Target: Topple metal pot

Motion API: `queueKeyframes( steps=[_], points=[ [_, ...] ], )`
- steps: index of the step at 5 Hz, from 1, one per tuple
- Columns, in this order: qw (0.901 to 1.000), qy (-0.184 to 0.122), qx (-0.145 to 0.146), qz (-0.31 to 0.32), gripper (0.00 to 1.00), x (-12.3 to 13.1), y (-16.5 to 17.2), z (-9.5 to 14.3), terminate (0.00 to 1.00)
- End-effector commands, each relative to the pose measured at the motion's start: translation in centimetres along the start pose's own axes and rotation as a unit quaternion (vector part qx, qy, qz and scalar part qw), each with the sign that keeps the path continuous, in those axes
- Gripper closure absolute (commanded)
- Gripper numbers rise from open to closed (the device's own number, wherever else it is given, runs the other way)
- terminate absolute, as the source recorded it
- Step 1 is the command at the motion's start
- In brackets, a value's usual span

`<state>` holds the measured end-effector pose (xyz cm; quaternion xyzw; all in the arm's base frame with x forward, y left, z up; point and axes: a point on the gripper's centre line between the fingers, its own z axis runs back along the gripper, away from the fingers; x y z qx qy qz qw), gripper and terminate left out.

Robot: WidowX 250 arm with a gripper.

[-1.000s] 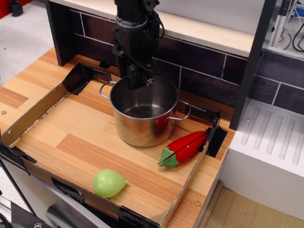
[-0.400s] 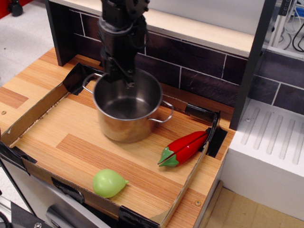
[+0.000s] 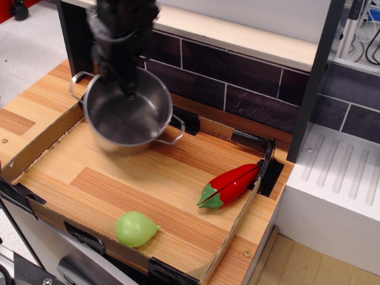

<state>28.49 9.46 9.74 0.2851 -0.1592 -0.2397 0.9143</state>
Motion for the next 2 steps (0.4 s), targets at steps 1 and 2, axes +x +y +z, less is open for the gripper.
queueKeyframes(
  steps=[1,2],
  points=[
    [0.9896,-0.083,0.115,-0.023,1.0,0.1,-2.0,2.2,0.0],
    [0.9846,-0.1,0.137,-0.044,1.0,-0.2,-3.5,2.3,0.0]
  ],
)
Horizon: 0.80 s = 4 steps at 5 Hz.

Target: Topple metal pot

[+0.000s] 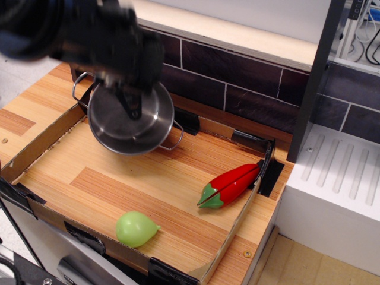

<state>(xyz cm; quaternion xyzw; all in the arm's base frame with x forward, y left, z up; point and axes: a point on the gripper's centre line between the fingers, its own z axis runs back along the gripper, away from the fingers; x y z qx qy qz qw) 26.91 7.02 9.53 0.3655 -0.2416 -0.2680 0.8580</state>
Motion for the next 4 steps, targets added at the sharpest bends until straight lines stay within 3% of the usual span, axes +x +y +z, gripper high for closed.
queueKeyframes(
  steps=[1,2,3,4],
  points=[
    [0.9989,-0.017,0.026,-0.036,1.0,-0.4,-2.1,1.1,0.0],
    [0.999,0.027,-0.007,-0.034,1.0,-0.8,-3.0,1.2,0.0],
    [0.9947,0.081,-0.053,-0.033,0.0,-1.1,-3.2,1.3,0.0],
    [0.9877,0.132,-0.084,-0.002,0.0,-1.2,-2.7,1.4,0.0]
  ],
)
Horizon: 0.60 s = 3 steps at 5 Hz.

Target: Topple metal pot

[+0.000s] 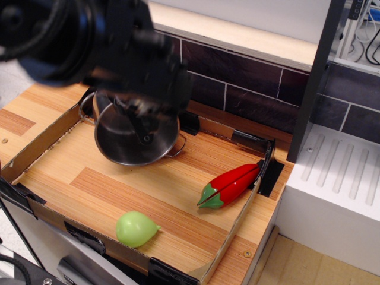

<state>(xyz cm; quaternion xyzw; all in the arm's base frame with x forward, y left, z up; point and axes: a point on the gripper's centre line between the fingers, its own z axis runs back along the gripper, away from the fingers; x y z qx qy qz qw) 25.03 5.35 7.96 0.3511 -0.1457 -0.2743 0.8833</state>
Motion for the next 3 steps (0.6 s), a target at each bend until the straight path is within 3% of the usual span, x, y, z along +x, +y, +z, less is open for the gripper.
queueKeyframes(
  steps=[1,2,3],
  points=[
    [0.9952,0.078,-0.049,0.033,0.0,-0.7,0.1,0.7,0.0],
    [0.9821,0.13,-0.133,0.027,0.0,-0.8,1.1,1.5,0.0],
    [0.968,0.136,-0.209,0.025,0.0,-0.8,2.6,2.3,0.0]
  ],
)
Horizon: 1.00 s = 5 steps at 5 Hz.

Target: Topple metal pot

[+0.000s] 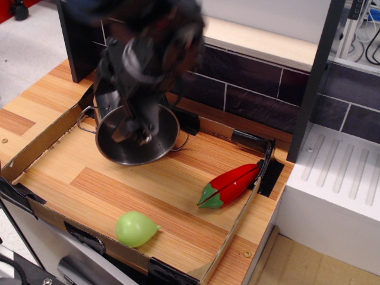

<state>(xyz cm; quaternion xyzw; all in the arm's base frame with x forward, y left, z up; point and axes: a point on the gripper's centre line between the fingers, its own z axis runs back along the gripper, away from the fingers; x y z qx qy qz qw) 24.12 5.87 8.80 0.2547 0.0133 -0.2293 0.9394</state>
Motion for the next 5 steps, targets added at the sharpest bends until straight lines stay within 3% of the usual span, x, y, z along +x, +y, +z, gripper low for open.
queueKeyframes(
  steps=[1,2,3,4,5],
  points=[
    [0.9939,-0.026,-0.106,0.014,0.0,-0.5,3.0,3.7,0.0],
    [0.9867,-0.092,-0.124,0.053,0.0,-1.4,5.0,5.7,0.0],
    [0.9793,-0.134,-0.113,0.1,0.0,-2.5,7.4,7.8,0.0],
    [0.9793,-0.134,-0.113,0.1,0.0,-2.5,7.4,7.8,0.0],
    [0.9793,-0.134,-0.113,0.1,0.0,-2.5,7.4,7.8,1.0]
  ],
)
